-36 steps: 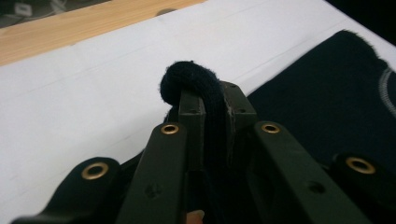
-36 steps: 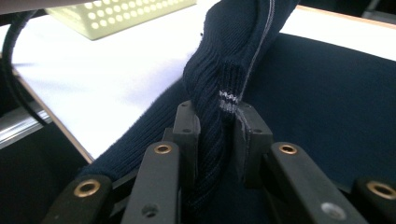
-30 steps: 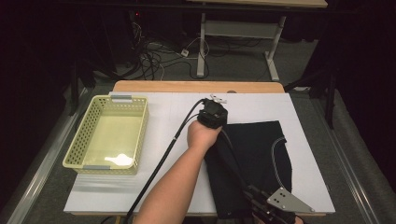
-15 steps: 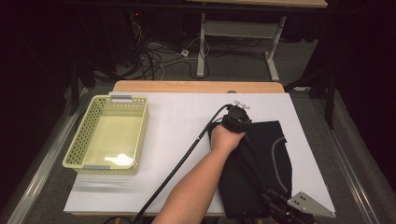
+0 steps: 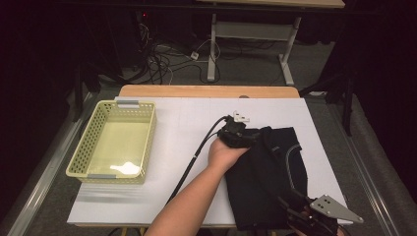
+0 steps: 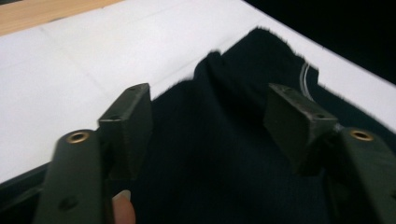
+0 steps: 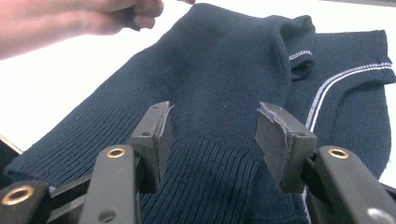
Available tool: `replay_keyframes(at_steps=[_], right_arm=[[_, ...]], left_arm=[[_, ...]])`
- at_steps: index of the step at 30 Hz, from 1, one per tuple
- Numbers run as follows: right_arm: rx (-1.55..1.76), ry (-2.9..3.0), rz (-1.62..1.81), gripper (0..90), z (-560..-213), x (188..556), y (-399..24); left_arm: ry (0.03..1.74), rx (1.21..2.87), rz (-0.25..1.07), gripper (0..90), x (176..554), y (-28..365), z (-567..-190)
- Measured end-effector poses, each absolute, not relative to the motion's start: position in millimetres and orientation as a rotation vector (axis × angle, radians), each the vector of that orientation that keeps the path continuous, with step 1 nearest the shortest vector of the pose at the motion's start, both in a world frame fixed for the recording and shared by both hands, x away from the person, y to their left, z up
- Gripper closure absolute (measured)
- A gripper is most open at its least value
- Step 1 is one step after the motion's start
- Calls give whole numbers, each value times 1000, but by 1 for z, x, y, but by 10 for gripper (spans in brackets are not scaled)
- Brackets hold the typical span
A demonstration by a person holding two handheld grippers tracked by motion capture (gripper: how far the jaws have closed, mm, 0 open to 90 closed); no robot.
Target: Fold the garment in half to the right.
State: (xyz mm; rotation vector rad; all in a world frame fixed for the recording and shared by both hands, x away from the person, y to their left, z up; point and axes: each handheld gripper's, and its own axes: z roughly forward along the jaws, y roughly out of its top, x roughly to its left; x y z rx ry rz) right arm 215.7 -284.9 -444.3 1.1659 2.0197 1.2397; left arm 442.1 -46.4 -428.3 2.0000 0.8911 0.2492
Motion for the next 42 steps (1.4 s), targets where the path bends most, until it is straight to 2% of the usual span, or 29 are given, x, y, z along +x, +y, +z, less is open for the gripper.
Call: replay_keyframes(at_steps=[10, 12, 20, 32, 42], right_arm=[[1152, 2024, 1216, 514, -441, 234, -291], [1165, 2020, 1220, 515, -442, 239, -293], [1187, 2024, 1224, 501, -447, 261, -296], [1236, 1991, 1219, 453, -451, 286, -305], [1251, 1981, 1192, 329, -450, 296, -310]], left_arm=[[875, 2020, 276, 146, 411, -4, -446], [870, 2021, 290, 139, 403, 5, -450], [862, 2019, 245, 19, 378, 39, -463], [868, 2006, 267, 0, 336, 94, -466], [904, 1990, 275, 0, 309, 135, -476]])
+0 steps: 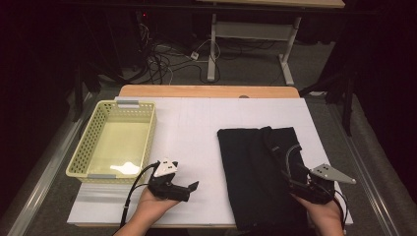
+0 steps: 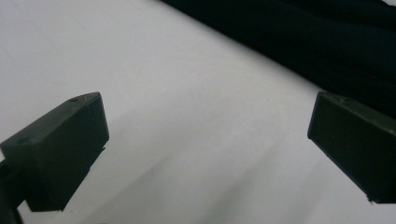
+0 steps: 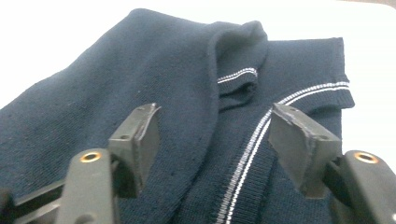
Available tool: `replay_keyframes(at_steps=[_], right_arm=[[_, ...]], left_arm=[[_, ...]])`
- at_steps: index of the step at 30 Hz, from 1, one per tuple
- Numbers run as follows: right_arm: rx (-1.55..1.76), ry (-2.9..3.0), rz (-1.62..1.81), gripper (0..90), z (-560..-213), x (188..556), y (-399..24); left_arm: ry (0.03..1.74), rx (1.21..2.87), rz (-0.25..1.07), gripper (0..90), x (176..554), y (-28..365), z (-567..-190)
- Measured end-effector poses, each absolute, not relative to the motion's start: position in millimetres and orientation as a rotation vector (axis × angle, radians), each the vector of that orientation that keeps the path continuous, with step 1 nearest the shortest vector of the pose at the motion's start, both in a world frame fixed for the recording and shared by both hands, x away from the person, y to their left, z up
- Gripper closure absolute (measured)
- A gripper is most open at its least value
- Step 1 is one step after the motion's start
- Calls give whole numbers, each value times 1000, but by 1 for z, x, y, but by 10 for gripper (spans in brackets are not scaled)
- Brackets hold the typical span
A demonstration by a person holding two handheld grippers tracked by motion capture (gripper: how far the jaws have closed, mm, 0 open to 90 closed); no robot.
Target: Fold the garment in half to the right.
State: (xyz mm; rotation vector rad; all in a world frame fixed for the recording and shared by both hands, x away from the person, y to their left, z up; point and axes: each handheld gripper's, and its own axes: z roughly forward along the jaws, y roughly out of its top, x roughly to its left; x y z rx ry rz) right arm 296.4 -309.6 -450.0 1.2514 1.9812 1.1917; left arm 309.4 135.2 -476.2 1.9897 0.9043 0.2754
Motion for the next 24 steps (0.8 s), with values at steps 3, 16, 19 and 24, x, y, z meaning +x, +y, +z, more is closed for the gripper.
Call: replay_keyframes(at_steps=[3, 16, 19, 24], right_arm=[[1252, 1970, 1178, 269, -450, 298, -310], [1241, 1979, 1130, 156, -452, 307, -299], [1258, 1971, 1127, 160, -450, 312, -295], [1282, 1961, 1118, 179, -444, 323, -290]], left_arm=[[899, 1986, 283, 0, 305, 139, -481], [854, 1935, 280, 0, 299, 142, -483], [839, 1938, 277, 0, 299, 142, -483], [824, 1943, 265, 0, 299, 142, -483]])
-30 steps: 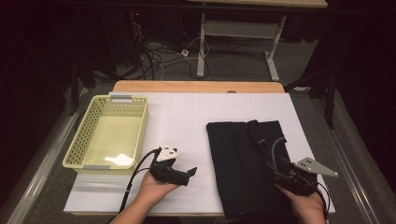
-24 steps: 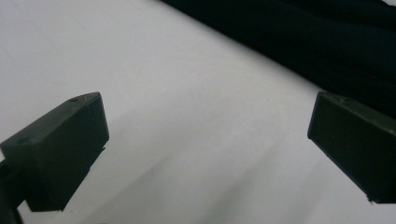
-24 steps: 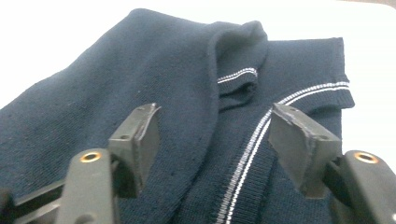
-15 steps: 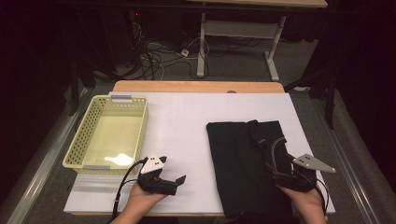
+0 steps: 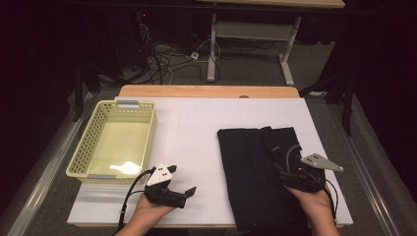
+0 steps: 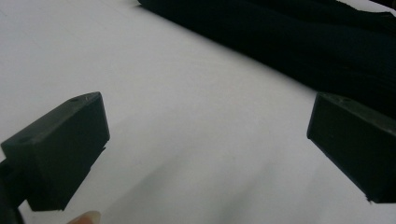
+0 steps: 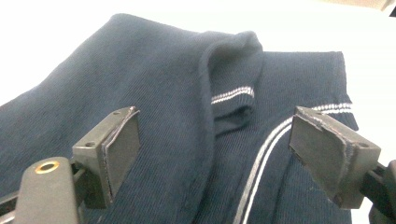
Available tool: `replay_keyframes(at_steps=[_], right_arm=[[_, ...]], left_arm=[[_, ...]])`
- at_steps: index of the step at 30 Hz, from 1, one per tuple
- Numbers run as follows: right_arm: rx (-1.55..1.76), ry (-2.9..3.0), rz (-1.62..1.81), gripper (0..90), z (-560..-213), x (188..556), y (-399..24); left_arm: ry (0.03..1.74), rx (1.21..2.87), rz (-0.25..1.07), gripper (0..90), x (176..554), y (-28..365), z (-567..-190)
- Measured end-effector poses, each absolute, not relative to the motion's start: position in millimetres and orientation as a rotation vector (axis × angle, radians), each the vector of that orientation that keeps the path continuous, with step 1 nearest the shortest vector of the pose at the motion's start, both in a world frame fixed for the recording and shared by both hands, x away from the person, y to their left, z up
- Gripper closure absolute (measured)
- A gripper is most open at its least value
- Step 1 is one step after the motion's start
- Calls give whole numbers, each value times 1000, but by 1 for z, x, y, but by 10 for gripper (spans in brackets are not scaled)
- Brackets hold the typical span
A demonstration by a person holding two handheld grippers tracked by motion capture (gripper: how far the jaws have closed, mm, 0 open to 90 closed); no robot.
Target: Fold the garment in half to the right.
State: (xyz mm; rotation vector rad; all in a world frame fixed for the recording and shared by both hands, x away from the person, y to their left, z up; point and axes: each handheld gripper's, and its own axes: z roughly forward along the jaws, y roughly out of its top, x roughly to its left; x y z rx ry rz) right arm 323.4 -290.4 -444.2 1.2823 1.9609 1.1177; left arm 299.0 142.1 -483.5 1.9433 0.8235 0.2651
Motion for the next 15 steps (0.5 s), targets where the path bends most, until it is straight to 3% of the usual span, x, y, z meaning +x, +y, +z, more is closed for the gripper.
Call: replay_keyframes(at_steps=[15], right_arm=[[1320, 2025, 983, 247, -450, 382, -275]], left_arm=[[827, 1942, 260, 0, 300, 142, -484]])
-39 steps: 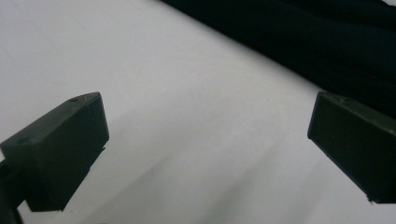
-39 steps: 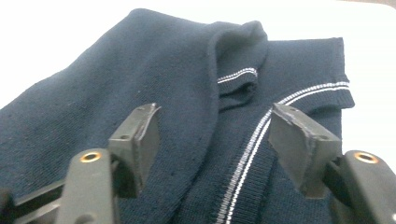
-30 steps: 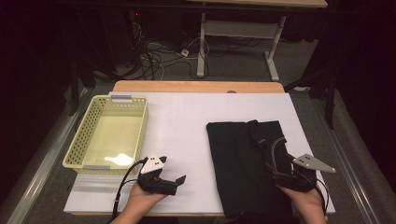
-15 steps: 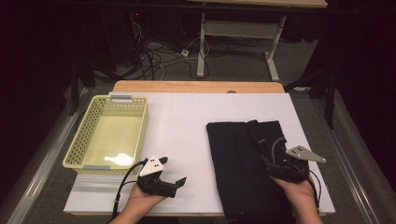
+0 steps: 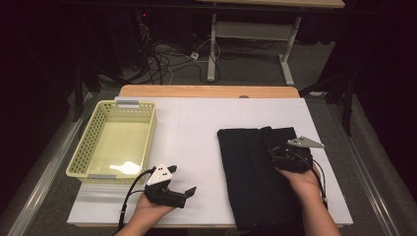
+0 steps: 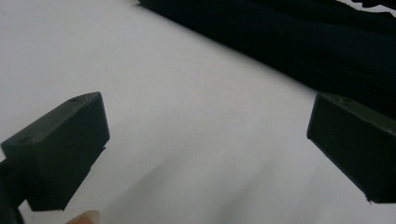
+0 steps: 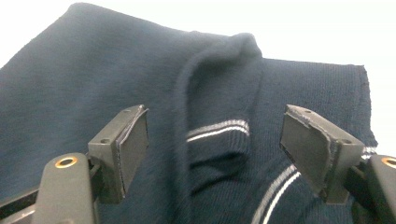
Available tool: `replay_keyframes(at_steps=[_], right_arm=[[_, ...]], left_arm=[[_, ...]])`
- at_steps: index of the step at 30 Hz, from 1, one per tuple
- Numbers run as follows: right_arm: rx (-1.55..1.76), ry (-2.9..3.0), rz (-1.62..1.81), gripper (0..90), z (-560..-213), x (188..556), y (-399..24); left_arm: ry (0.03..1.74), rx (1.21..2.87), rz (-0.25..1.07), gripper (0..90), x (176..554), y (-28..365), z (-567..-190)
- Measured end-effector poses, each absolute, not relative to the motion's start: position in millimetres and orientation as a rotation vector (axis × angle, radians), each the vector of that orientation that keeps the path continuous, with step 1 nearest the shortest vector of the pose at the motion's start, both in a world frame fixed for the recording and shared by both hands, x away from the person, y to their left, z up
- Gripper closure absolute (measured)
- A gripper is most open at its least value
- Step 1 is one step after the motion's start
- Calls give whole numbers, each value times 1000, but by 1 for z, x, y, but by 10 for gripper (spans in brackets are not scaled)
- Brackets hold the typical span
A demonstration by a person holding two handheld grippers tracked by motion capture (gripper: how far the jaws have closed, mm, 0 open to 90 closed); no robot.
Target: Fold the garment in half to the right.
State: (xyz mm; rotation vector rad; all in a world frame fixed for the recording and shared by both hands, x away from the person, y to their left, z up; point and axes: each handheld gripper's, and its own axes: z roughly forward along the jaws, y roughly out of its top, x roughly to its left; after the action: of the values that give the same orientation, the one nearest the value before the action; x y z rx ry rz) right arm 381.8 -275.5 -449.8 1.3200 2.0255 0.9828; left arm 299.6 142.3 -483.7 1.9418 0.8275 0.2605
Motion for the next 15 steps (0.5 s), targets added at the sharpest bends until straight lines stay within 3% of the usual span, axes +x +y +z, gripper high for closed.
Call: replay_keyframes(at_steps=[9, 15], right_arm=[[1424, 2064, 927, 309, -466, 405, -277], [1445, 2100, 965, 477, -468, 408, -280]], left_arm=[[828, 1943, 250, 0, 300, 142, -484], [833, 1948, 246, 0, 301, 142, -484]])
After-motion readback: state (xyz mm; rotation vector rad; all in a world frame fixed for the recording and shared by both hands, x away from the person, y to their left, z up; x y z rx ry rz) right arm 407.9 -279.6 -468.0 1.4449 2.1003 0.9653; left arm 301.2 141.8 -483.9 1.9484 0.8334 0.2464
